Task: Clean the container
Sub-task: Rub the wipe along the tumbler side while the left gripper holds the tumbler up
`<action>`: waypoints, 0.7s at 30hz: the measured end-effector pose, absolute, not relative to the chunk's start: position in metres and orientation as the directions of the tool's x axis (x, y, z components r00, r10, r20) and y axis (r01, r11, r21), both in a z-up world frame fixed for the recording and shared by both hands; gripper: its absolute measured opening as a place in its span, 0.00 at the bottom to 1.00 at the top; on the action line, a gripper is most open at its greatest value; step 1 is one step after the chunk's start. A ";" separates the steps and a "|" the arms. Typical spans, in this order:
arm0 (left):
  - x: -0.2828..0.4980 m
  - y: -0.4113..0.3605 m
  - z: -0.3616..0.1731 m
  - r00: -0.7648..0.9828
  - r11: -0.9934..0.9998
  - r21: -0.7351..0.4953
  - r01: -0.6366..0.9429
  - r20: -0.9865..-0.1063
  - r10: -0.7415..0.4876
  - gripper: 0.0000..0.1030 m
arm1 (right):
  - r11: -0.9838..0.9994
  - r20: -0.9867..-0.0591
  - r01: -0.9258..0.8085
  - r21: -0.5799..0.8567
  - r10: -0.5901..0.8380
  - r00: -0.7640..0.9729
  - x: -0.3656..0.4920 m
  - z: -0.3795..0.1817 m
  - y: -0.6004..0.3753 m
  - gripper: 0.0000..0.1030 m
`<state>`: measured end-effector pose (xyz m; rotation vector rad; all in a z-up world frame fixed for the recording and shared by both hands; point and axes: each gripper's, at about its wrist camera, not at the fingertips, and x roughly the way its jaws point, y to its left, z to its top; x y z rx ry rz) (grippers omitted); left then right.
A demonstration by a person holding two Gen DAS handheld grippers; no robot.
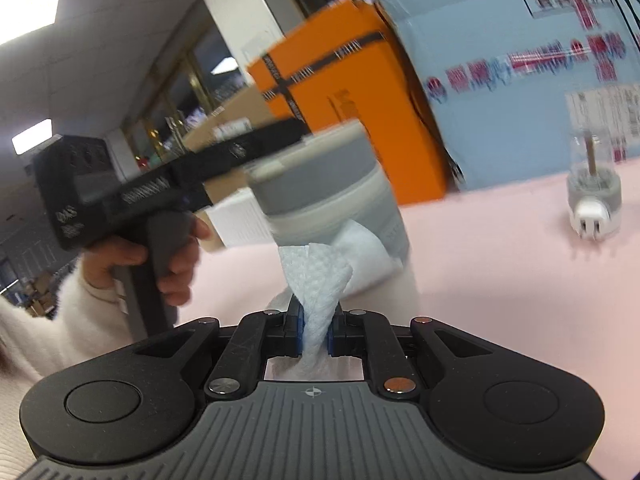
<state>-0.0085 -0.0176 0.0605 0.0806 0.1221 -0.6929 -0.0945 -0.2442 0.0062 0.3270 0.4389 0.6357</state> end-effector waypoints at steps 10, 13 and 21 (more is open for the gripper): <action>-0.008 -0.017 0.060 0.755 0.761 0.024 0.649 -0.140 -0.640 1.00 | 0.742 -0.285 -0.502 0.444 0.648 0.706 -0.088 0.007 -0.241 0.10; -0.008 -0.017 0.060 0.755 0.760 0.022 0.649 -0.140 -0.640 1.00 | 0.757 -0.330 -0.475 0.448 0.634 0.699 -0.084 -0.002 -0.237 0.10; -0.008 -0.017 0.060 0.753 0.759 0.016 0.651 -0.140 -0.643 1.00 | 0.725 -0.274 -0.522 0.450 0.668 0.692 -0.087 0.004 -0.237 0.10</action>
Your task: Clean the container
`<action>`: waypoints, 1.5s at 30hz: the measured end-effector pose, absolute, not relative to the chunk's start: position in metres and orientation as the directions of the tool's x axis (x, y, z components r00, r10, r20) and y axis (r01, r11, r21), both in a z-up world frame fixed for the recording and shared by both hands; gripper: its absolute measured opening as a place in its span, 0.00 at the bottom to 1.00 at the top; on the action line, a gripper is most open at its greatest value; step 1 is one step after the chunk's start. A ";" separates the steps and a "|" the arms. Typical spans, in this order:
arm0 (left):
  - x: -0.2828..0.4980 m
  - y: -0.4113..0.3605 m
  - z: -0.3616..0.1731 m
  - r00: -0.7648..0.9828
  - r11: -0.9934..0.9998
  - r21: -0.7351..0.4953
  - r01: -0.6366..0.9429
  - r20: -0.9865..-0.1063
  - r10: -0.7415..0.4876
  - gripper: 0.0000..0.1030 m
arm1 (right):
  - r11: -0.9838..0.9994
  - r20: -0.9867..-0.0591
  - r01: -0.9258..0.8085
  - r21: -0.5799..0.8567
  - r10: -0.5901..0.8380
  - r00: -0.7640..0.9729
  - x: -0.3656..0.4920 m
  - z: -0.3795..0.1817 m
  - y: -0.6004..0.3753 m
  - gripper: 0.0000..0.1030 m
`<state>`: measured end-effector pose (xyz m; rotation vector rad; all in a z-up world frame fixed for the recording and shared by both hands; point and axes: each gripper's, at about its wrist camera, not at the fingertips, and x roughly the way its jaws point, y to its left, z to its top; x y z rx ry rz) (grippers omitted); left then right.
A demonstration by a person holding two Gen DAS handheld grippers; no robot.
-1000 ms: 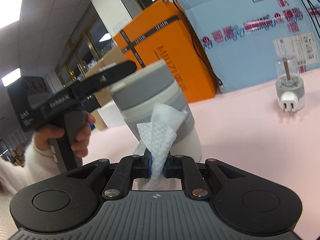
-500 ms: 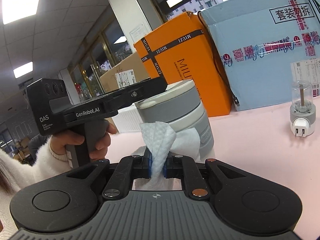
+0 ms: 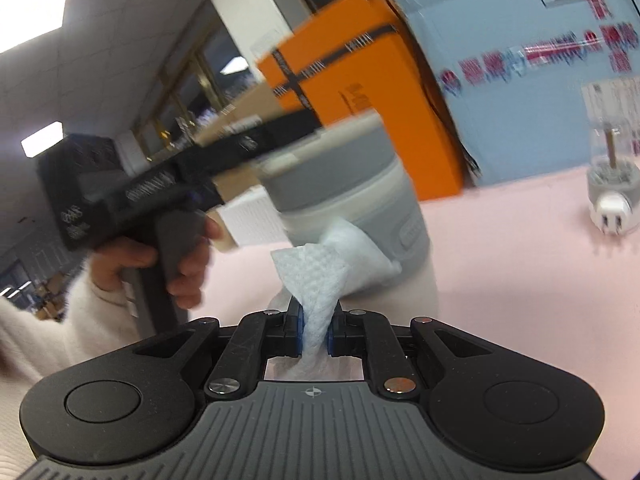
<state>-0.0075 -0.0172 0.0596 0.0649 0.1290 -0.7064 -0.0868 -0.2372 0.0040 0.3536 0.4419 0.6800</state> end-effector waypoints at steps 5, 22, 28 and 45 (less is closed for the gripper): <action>-0.007 -0.017 0.059 0.754 0.760 0.013 0.650 -0.139 -0.642 1.00 | 0.707 -0.232 -0.544 0.451 0.682 0.694 -0.086 0.010 -0.240 0.09; -0.018 -0.019 0.065 0.813 0.813 0.032 0.581 -0.080 -0.577 1.00 | 0.774 -0.330 -0.423 0.471 0.600 0.729 -0.091 -0.012 -0.239 0.10; -0.042 -0.006 0.070 0.832 0.828 -0.088 0.554 0.037 -0.553 1.00 | 0.716 -0.204 -0.439 0.543 0.620 0.758 -0.108 -0.010 -0.258 0.10; -0.084 -0.071 0.028 0.889 0.888 0.049 0.457 -0.049 -0.455 1.00 | 0.607 0.004 -0.383 0.697 0.530 0.848 -0.118 -0.015 -0.303 0.10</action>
